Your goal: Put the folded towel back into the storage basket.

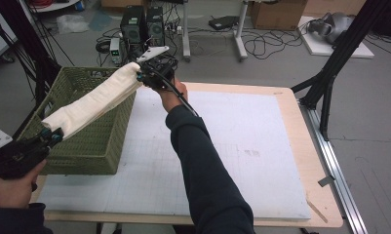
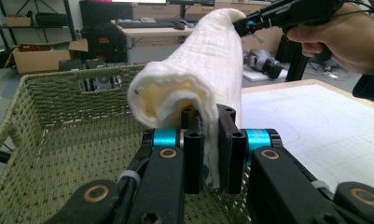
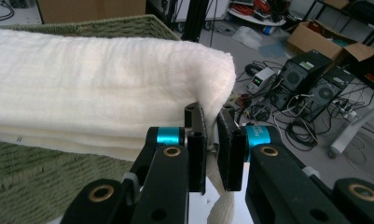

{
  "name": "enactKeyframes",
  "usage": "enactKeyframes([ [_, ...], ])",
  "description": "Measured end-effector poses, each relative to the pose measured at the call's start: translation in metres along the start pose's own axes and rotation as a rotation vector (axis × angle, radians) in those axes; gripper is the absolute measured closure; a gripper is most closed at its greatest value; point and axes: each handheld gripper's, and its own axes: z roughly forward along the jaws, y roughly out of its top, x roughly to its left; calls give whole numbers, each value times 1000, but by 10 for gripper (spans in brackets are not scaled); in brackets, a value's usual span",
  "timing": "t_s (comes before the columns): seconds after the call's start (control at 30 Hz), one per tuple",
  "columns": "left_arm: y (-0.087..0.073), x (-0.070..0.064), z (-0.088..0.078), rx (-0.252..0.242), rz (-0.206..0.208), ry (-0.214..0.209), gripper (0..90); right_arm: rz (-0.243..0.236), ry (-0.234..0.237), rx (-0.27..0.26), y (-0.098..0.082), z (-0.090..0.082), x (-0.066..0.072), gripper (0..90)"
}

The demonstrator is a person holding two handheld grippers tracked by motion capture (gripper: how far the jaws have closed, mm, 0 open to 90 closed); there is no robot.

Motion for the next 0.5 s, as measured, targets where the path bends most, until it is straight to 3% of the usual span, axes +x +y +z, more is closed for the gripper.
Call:
enactKeyframes([
  [0.5,-6,14,-12,4,5,74,823,-30,33,9,33,44,16,841],
])
